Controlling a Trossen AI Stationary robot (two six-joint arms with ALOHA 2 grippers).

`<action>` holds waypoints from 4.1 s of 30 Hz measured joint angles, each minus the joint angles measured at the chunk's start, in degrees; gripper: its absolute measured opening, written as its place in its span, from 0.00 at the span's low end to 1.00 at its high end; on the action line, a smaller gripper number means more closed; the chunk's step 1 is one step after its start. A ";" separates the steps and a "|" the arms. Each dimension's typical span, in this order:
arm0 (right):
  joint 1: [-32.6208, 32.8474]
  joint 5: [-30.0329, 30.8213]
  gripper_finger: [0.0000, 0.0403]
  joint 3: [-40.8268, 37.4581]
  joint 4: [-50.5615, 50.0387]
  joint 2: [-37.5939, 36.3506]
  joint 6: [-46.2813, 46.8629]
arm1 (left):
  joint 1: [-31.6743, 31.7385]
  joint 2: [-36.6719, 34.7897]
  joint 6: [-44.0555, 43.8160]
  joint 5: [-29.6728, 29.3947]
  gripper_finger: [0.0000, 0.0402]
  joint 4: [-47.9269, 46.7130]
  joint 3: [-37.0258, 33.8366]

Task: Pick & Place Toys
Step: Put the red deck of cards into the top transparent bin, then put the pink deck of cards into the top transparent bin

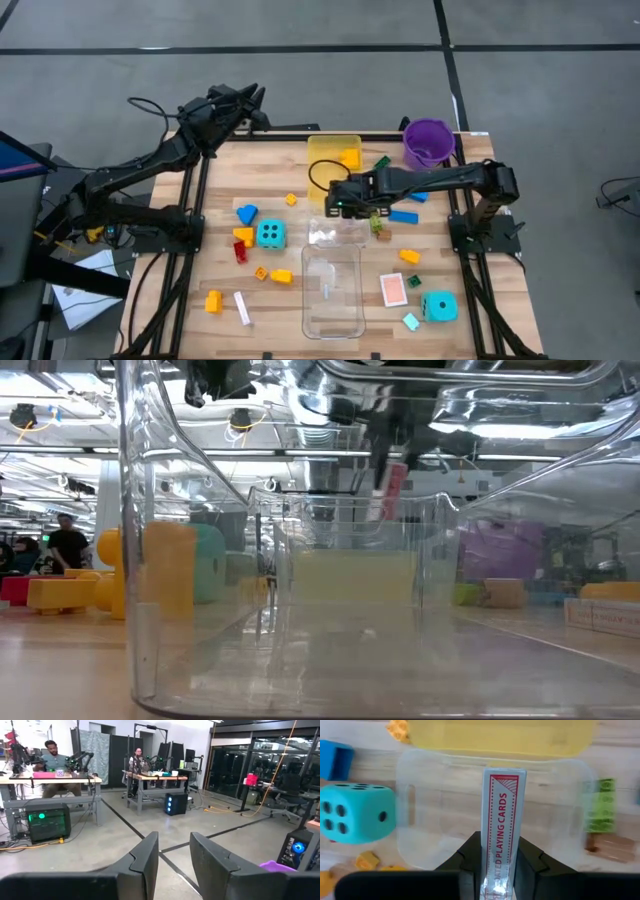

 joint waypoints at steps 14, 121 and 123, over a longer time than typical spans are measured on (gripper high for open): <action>-1.24 -1.22 0.15 -0.03 -2.40 0.51 -2.72 | -0.02 0.00 0.00 0.07 0.27 -0.18 0.00; -3.17 -4.42 0.43 -4.87 3.30 5.55 -10.26 | -0.15 -0.02 0.19 0.11 0.27 0.49 0.00; -3.17 -2.50 0.43 -4.86 2.86 3.74 -10.29 | -0.15 -0.02 0.20 0.15 0.27 0.48 0.00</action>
